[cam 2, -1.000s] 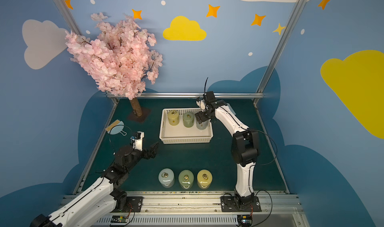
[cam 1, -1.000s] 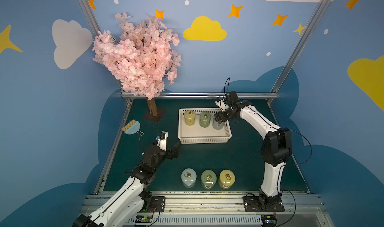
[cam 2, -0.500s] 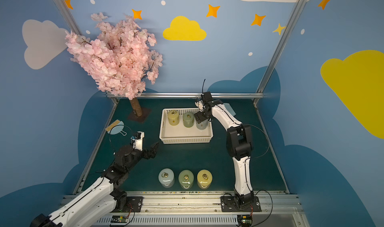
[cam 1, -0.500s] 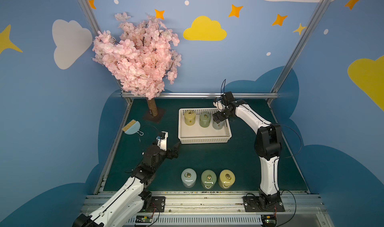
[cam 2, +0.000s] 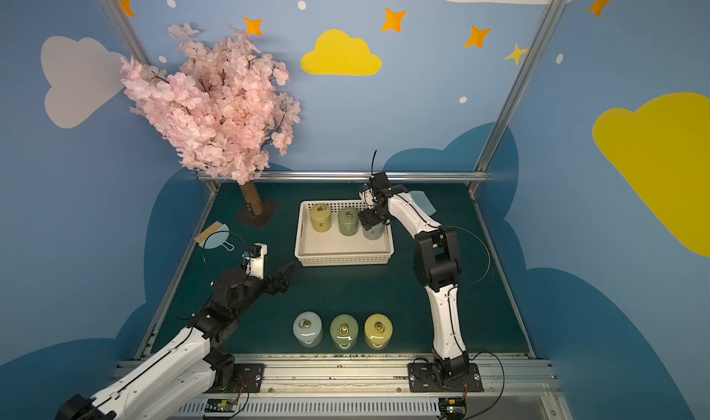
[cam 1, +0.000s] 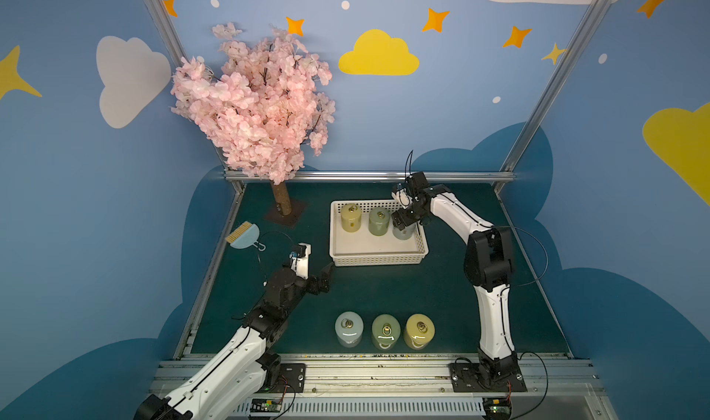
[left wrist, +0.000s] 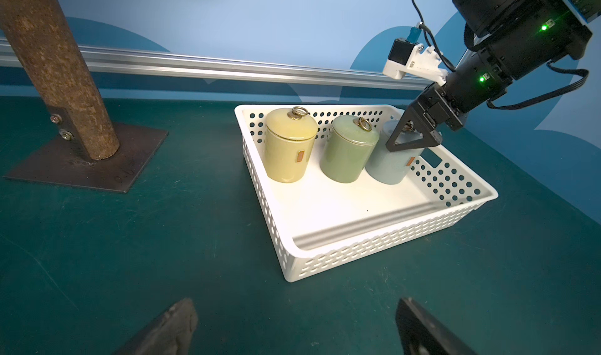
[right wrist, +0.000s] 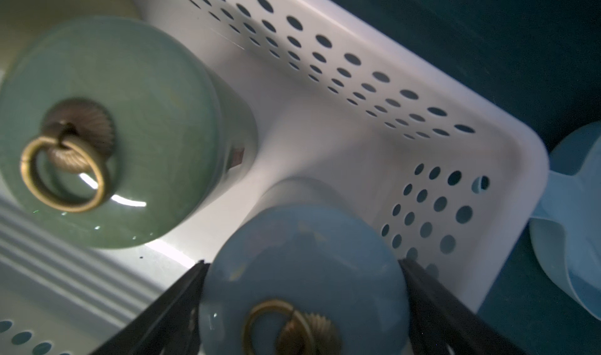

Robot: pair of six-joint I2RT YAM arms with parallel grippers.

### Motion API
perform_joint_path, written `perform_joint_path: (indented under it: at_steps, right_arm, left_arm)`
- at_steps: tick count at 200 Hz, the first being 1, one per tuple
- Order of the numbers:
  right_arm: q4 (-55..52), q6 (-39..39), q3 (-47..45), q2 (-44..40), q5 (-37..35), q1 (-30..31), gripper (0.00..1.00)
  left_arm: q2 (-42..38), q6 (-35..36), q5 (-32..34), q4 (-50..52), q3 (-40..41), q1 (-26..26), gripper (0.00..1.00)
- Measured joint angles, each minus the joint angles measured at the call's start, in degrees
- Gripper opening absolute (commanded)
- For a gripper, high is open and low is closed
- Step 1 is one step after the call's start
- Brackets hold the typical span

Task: Take the tea canister out of the basket
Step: Pick up the tea canister from the basket.

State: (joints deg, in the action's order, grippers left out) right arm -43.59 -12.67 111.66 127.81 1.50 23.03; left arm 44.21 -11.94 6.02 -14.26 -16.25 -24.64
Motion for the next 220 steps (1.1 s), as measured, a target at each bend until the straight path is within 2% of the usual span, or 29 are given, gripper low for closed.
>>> perform_joint_path:
  at_steps: [35,119,149,170,178,220]
  right_arm:
    - [-0.15,0.0,0.02,0.09,0.13,0.0,0.88]
    - [-0.59,0.02,0.63,0.52,-0.31,0.0,0.89]
    - [-0.61,0.15,0.63,0.55,-0.28,0.04,0.8]
    - [-0.59,0.24,0.63,0.55,-0.28,0.02,0.59]
    - [-0.61,0.28,0.63,0.55,-0.22,0.02,0.54]
    - [-0.92,0.66,0.63,0.31,-0.26,0.07,0.53]
  left_arm:
    - [-0.02,0.0,0.04,0.0,0.0,0.0,1.0]
    - [-0.26,0.0,0.15,0.02,0.0,0.0,1.0]
    - [-0.79,0.0,0.15,0.02,0.0,0.0,1.0]
    - [-0.92,0.0,0.15,0.02,0.0,0.02,1.0]
    - [-1.03,0.0,0.15,0.02,0.0,0.0,1.0]
    - [-1.79,-0.02,0.2,0.07,0.0,0.02,1.0]
